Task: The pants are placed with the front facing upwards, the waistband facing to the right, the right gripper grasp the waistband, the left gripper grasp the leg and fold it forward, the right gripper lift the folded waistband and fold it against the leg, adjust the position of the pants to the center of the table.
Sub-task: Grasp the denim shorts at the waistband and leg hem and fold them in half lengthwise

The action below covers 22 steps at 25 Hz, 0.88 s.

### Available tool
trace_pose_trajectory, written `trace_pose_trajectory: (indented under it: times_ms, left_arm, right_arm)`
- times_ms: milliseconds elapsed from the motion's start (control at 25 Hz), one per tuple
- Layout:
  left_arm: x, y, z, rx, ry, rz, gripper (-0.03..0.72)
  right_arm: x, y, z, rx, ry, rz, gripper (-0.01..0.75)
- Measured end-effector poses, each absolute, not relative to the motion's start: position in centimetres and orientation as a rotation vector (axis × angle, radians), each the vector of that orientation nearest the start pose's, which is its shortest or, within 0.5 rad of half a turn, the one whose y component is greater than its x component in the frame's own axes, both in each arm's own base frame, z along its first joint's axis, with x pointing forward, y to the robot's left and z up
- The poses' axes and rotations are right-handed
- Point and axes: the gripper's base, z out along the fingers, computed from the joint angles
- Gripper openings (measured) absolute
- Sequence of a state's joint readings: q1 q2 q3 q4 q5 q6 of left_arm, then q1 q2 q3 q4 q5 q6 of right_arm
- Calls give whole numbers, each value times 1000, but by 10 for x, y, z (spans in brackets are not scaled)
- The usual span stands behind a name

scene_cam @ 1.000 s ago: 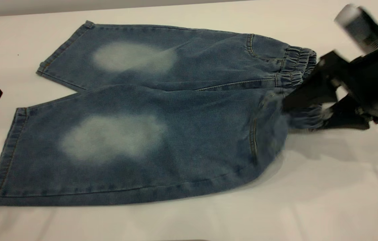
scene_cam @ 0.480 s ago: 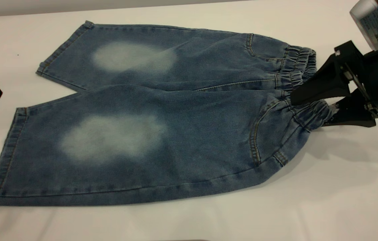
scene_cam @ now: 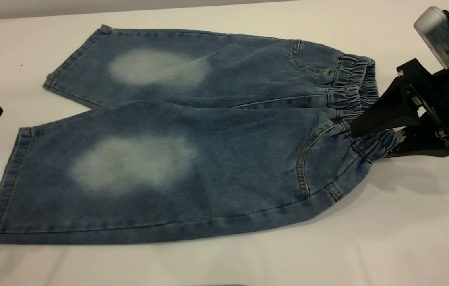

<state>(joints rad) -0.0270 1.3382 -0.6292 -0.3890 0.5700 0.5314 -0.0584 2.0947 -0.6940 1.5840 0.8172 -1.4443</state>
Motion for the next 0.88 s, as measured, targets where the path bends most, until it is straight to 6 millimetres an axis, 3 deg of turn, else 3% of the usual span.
trace_pose_trajectory:
  times_ms: [520, 680, 880]
  left_arm:
    - [223, -25, 196, 369, 2694, -240, 485]
    - [223, -25, 196, 374, 2696, -239, 485]
    - [222, -22, 195, 447, 2704, -183, 485]
  right_arm:
    - [280, 47, 48, 200, 2720, 1131, 351]
    - [279, 50, 48, 191, 2726, 1129, 285]
    - [278, 56, 48, 162, 2741, 1121, 136]
